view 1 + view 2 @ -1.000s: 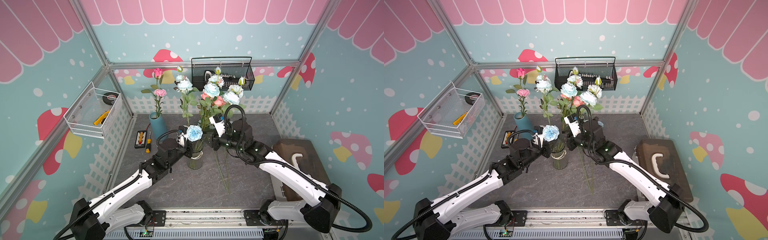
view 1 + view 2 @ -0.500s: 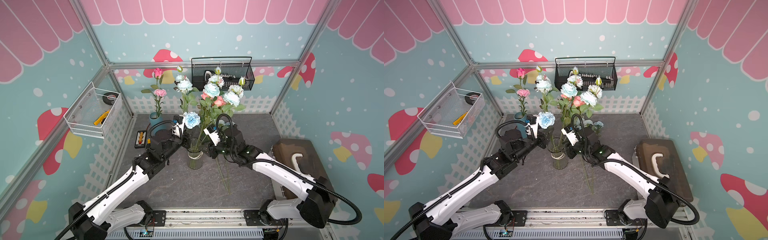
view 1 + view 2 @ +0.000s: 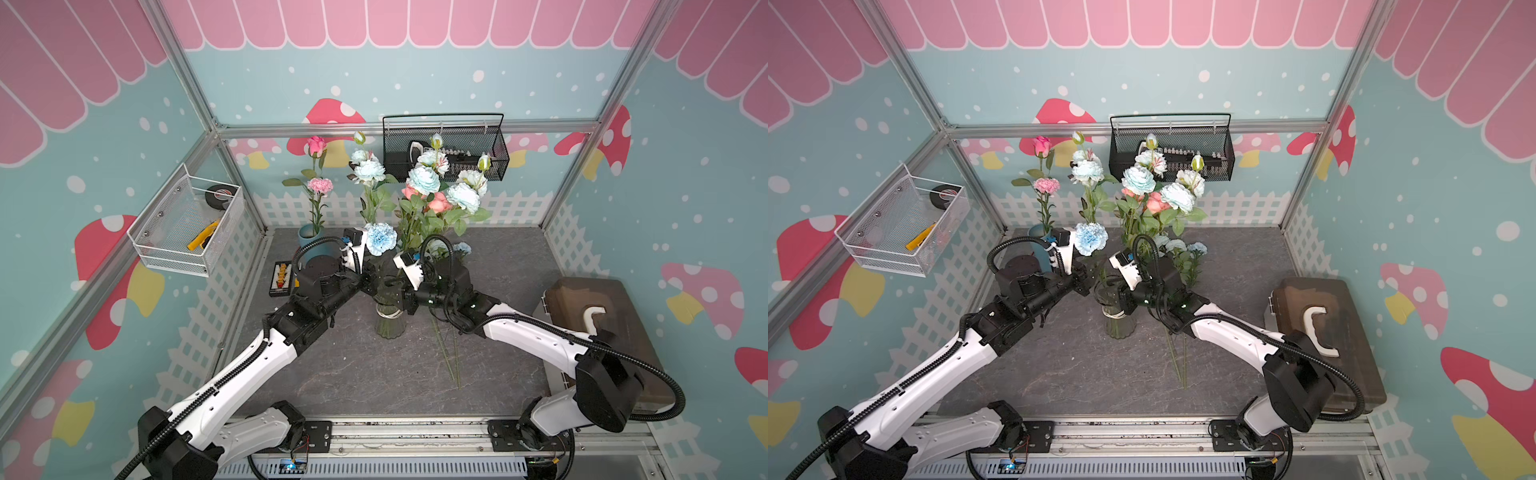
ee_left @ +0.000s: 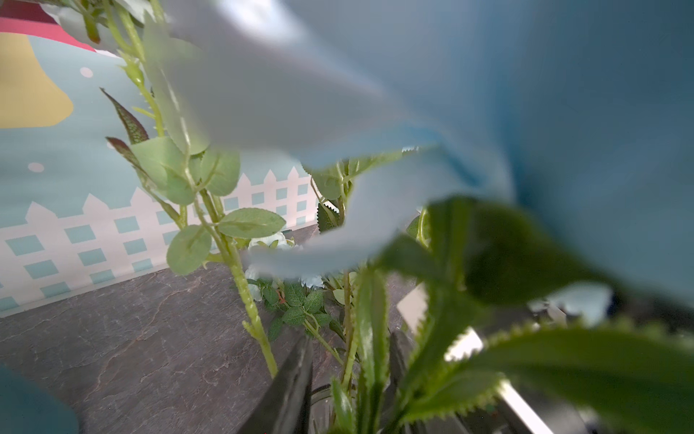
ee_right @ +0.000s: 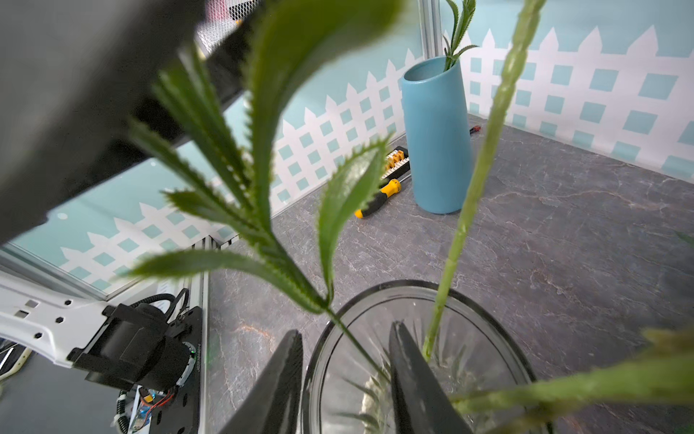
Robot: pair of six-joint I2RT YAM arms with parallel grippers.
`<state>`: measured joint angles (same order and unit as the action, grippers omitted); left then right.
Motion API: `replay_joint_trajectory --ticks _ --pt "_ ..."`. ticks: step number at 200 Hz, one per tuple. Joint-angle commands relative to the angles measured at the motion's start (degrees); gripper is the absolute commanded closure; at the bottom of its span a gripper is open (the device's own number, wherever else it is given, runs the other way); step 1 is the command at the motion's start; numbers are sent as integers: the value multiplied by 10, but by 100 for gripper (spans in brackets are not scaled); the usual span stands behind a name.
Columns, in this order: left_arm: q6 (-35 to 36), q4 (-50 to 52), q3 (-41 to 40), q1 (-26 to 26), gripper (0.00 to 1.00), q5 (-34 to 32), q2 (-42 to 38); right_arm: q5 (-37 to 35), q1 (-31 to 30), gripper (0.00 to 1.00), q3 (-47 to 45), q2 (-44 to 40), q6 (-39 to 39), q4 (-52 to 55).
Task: Pick out blue flowers from the vase
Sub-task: Place the flower at the center of the board.
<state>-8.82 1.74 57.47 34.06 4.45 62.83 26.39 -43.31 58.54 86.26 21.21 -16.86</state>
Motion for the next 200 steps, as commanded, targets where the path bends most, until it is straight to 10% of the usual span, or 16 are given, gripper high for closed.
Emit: replay_joint_trajectory --ticks 1,55,124,200 --pt "-8 2 13 -5 65 15 -6 -22 -12 63 4 15 -15 -36" --pt "-6 5 9 -6 62 16 -8 -40 -16 92 1 20 -13 -53" --pt "-15 48 -27 -6 2 3 -56 -73 -18 100 22 -25 -33 12" --pt "-20 15 -142 42 1 -27 -154 -99 -18 100 122 -70 -68 155"
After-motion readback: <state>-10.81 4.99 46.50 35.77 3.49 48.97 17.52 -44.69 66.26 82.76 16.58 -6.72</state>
